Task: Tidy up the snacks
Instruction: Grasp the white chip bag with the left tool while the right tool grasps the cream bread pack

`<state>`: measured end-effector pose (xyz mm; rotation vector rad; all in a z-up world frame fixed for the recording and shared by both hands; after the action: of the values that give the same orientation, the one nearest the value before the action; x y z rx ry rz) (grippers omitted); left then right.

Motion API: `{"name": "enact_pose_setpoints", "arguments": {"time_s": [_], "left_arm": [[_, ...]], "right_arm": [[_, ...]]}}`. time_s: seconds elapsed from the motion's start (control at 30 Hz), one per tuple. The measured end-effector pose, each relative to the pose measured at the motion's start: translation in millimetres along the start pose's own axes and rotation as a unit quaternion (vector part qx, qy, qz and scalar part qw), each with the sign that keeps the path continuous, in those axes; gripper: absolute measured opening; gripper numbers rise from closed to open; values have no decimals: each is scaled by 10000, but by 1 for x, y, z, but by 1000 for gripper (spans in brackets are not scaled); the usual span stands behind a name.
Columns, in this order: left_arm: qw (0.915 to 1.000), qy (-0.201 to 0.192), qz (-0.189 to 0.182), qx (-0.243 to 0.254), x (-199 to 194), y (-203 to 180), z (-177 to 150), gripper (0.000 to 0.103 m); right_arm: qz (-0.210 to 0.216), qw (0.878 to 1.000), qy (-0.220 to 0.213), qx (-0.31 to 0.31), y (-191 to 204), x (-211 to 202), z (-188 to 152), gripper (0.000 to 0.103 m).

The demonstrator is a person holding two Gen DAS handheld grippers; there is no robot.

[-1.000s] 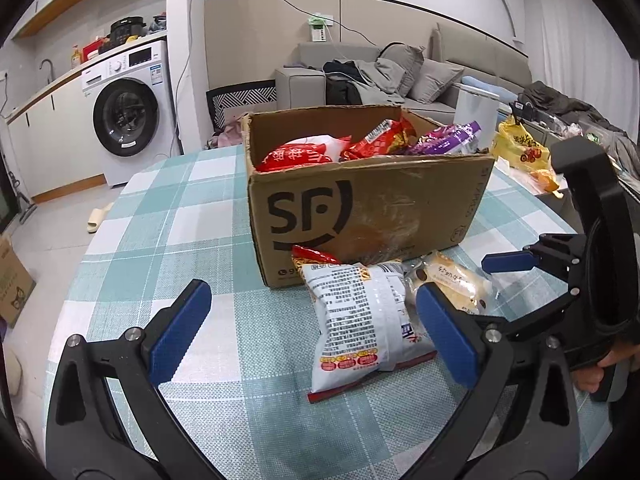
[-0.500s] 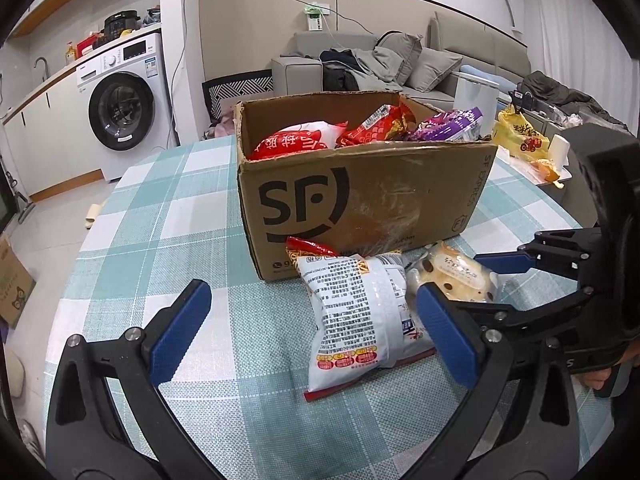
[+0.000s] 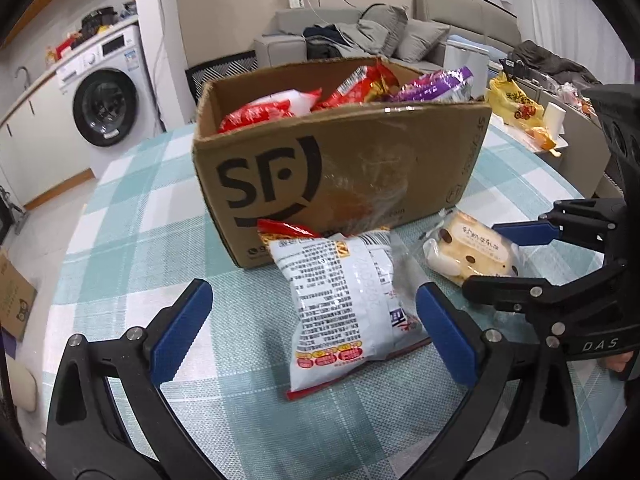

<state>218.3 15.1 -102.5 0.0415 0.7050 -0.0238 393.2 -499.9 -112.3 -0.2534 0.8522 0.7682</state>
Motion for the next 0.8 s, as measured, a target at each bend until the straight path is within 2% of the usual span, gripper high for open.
{"name": "enact_pose_setpoints", "arguments": {"time_s": [0.03, 0.17, 0.23, 0.33, 0.8], "left_arm": [[10000, 26, -6, -33, 1, 1, 0, 95], [9993, 95, -307, -215, 4, 2, -3, 86], [9986, 91, -434, -285, 4, 2, -3, 72], [9951, 157, -848, -487, 6, -2, -7, 53], [9927, 71, -1078, -541, -1, -9, -9, 44]], "right_arm": [[6, 10000, -10, 3, 0, 0, 1, 59], [26, 10000, -36, 24, -1, -2, 2, 59], [32, 10000, -36, 29, -2, -2, 1, 59], [58, 10000, -63, 35, -2, -4, 1, 59], [159, 9996, -220, 34, -2, -16, 6, 59]]}}
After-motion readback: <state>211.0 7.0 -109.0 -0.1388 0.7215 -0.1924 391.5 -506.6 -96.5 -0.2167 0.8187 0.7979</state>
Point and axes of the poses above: each gripper's, at about its wrist camera, not at the fingertips, and x roughly the way its jaws point, y to its left, z to its top, the point moved 9 cm from there along x, roughly the way its jaws point, and after that the axes turned 4 degrees about -y, right-handed, at the moved point
